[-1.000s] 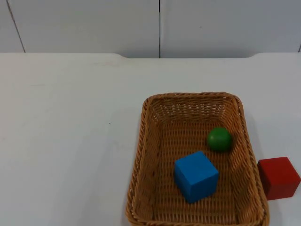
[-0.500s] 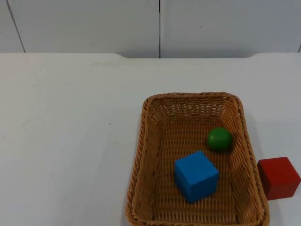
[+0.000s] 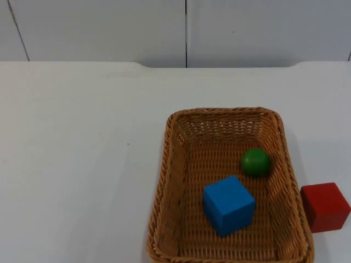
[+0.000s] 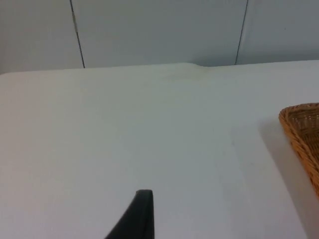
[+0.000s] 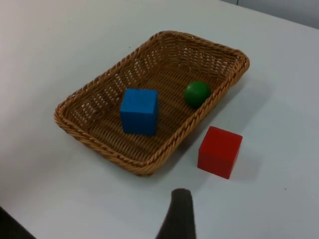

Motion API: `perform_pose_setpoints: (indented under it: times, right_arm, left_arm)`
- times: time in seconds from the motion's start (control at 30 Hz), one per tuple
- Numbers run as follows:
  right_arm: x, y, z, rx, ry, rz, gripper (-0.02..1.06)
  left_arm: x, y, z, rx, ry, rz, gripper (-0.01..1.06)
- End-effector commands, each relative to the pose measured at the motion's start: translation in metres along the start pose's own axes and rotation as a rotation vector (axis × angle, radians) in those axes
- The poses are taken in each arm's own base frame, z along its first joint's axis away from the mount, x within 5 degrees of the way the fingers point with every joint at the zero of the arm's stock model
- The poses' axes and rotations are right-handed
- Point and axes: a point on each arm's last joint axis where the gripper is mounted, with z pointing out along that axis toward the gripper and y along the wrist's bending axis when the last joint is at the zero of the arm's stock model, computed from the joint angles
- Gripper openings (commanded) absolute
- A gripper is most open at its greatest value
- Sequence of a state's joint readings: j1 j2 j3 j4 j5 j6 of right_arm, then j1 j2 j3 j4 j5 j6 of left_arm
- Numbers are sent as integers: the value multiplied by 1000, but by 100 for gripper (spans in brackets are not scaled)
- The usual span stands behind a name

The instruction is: Place all geometric objects except the red cube into the basket.

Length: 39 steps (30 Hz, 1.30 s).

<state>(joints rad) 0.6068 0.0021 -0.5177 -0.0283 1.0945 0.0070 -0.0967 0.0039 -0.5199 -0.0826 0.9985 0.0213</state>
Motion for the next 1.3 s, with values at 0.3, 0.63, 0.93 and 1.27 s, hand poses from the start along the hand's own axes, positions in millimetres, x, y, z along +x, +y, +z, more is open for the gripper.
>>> perform_pose_setpoints:
  times: [0.3,0.63,0.93,1.27]
  right_arm:
    - [-1,-1,0,5,-15,-1,67]
    - [-1,-1,0,5,-15,-3,73]
    - [-1,-1,0,8,-15,-5,105]
    - [-1,-1,0,7,-17,-5,105]
  left_arm:
    - [12,2,4,-19,98,32,105]
    - [12,2,4,-19,98,32,105]
    - [12,2,4,-19,98,32,105]
    - [12,2,4,-19,98,32,105]
